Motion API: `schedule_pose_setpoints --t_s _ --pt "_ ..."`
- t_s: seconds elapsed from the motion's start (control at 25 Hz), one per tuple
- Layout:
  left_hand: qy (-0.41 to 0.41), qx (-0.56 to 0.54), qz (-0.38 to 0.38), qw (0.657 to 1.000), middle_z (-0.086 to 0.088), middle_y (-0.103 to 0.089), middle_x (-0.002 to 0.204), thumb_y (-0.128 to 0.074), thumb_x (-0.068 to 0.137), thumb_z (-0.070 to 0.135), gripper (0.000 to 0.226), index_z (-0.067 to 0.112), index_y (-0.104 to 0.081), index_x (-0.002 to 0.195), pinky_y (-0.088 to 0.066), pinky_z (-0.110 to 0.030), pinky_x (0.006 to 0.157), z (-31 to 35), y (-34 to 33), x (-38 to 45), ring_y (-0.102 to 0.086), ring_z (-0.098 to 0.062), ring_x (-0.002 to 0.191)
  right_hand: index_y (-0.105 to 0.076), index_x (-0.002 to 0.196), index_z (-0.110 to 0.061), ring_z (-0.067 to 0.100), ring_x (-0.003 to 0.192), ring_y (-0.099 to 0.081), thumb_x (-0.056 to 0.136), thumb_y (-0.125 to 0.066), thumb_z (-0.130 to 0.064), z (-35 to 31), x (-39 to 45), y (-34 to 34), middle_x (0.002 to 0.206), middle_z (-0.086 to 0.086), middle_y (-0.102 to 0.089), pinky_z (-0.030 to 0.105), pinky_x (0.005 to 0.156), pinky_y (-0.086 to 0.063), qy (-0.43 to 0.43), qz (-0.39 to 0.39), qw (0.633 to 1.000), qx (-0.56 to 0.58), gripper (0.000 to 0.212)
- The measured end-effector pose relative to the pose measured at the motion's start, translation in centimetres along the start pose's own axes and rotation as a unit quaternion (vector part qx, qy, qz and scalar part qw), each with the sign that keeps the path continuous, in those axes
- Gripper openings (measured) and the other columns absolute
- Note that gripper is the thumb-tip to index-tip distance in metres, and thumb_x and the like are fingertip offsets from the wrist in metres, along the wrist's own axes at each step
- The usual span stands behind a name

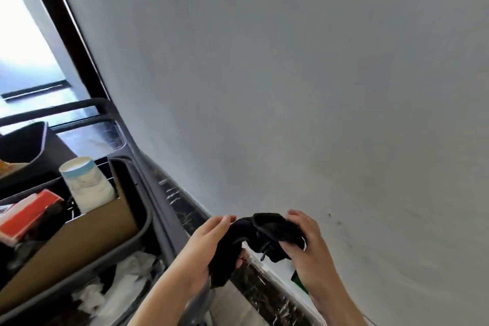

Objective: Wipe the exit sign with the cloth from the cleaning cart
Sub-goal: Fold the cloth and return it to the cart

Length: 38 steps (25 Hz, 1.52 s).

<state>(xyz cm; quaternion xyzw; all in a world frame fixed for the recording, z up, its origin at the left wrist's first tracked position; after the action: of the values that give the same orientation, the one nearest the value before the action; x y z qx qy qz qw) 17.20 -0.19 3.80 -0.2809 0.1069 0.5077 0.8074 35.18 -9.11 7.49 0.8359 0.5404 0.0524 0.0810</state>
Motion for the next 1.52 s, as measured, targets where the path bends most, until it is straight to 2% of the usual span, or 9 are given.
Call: schedule_pose_setpoints --t_s 0.16,0.28,0.4,0.52,0.68,0.92,1.2,1.32,1.52 --pt "-0.015 0.013 -0.038 0.999 -0.022 -0.074 0.111 -0.064 0.094 0.052 0.041 0.017 -0.074 0.113 -0.058 -0.034 0.074 1.4 3.2 -1.6 -0.073 -0.03 0.094 -0.062 0.094 -0.044 -0.008 0.115 -0.045 0.076 -0.068 -0.002 -2.7 1.3 -7.1 0.124 -0.015 -0.045 0.005 0.095 -0.032 0.117 -0.107 0.974 -0.161 0.046" --pt "-0.092 0.092 0.023 0.991 -0.013 -0.078 0.102 -0.081 0.077 0.024 0.03 0.02 -0.076 0.107 -0.058 -0.027 0.073 2.2 6.5 -2.5 -0.075 -0.024 0.093 -0.06 0.112 -0.042 -0.011 0.115 -0.046 0.068 -0.071 -0.016 -2.9 1.9 -11.6 0.129 -0.015 -0.043 0.003 0.092 -0.034 0.126 -0.199 0.959 -0.156 0.053" --pt "-0.113 0.083 0.076 0.987 -0.014 -0.077 0.101 -0.065 0.088 -0.013 0.038 0.021 -0.078 0.099 -0.06 -0.034 0.074 3.1 11.1 -3.1 -0.075 -0.03 0.093 -0.052 0.126 -0.046 -0.004 0.121 -0.048 0.068 -0.074 -0.025 -2.1 2.7 -15.3 0.135 -0.017 -0.045 0.021 0.1 -0.044 0.006 -0.327 0.945 0.005 0.066" --pt "-0.125 0.063 0.092 0.986 -0.012 -0.076 0.099 -0.054 0.09 -0.022 0.046 0.018 -0.078 0.099 -0.059 -0.037 0.073 3.8 14.2 -3.2 -0.074 -0.03 0.09 -0.05 0.128 -0.036 0.011 0.116 -0.057 0.087 -0.066 -0.03 -0.5 4.6 -17.6 0.133 -0.006 -0.052 0.042 0.096 -0.052 -0.153 -0.275 0.942 0.113 0.045" --pt "-0.128 0.012 0.087 0.988 -0.012 -0.075 0.101 -0.045 0.091 -0.025 0.053 0.016 -0.077 0.102 -0.061 -0.037 0.073 4.2 16.3 -2.4 -0.072 -0.029 0.091 -0.053 0.128 -0.024 0.025 0.109 -0.063 0.093 -0.06 -0.026 1.1 6.3 -20.4 0.124 0.009 -0.061 0.04 0.072 -0.06 -0.243 -0.273 0.923 0.121 0.035" --pt "-0.125 -0.078 0.099 0.984 -0.019 -0.073 0.115 -0.051 0.092 -0.022 0.047 0.012 -0.068 0.12 -0.062 -0.039 0.078 4.3 20.1 -1.6 -0.07 -0.038 0.104 -0.066 0.105 -0.001 0.02 0.076 -0.071 0.089 -0.061 -0.001 1.4 9.0 -23.0 0.089 0.013 -0.072 0.033 0.059 -0.056 -0.211 -0.229 0.939 0.143 0.016" --pt "-0.059 -0.001 0.252 0.966 -0.019 -0.077 0.101 -0.071 0.089 -0.007 0.021 0.006 -0.074 0.107 -0.058 -0.036 0.081 1.0 22.2 1.0 -0.074 -0.031 0.092 -0.067 0.09 -0.009 0.011 0.064 -0.071 0.086 -0.059 0.006 4.2 12.8 -22.3 0.079 0.006 -0.071 0.033 0.06 -0.059 -0.167 -0.096 0.975 0.113 0.017" --pt "-0.002 0.009 0.327 0.945 -0.014 -0.077 0.097 -0.071 0.092 -0.001 0.015 0.009 -0.075 0.102 -0.056 -0.037 0.081 -1.7 22.2 2.6 -0.072 -0.029 0.093 -0.067 0.087 -0.01 0.026 0.076 -0.069 0.083 -0.063 0.007 7.7 12.9 -22.0 0.087 0.015 -0.071 0.045 0.073 -0.059 -0.196 -0.066 0.976 0.066 0.018" --pt "0.022 -0.097 0.329 0.939 -0.013 -0.078 0.08 -0.064 0.095 -0.006 0.014 0.004 -0.074 0.098 -0.054 -0.032 0.068 -3.9 21.0 4.0 -0.071 -0.028 0.08 -0.065 0.087 -0.005 0.024 0.06 -0.065 0.082 -0.062 0.01 12.4 11.6 -21.9 0.078 0.014 -0.071 0.03 0.052 -0.052 -0.299 -0.086 0.946 0.09 0.016"
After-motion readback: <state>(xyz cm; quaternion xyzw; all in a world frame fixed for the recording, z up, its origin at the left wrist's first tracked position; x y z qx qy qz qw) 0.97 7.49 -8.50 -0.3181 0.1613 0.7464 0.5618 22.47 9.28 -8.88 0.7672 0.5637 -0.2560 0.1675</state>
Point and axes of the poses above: each hand's wrist, its own x-axis towards the middle knuckle, its own y-axis out of the back of the hand, z = x × y, the point moved 5 cm from there along x, towards the middle knuckle
